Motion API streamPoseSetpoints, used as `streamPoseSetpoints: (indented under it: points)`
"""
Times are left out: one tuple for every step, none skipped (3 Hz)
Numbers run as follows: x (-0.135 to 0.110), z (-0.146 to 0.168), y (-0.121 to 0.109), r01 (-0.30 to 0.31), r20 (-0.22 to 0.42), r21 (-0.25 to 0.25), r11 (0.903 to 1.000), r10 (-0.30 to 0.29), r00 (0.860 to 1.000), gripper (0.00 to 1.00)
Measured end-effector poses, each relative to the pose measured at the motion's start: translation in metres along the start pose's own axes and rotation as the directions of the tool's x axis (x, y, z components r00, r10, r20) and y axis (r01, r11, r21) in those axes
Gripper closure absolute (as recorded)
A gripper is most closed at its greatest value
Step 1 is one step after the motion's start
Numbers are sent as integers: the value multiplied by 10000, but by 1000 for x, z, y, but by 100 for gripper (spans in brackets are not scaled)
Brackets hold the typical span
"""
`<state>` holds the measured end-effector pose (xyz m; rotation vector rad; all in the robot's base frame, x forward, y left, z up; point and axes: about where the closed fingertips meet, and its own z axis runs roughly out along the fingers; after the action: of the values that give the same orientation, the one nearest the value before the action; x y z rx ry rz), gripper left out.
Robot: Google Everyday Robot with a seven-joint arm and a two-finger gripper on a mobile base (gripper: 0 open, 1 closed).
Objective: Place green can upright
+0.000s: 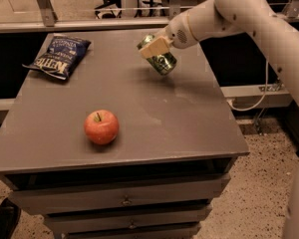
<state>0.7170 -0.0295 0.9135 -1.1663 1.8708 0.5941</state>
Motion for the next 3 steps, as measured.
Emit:
streamPoseSetpoints:
  points:
    - [-4,-26,-15,173,2280,460,9988,-273,9733,100]
    - [4,-50,-25,192,4204,588,9981,-422,9063,100]
    - [10,-59,-29,65,4927,344,9994,-226,8699,100]
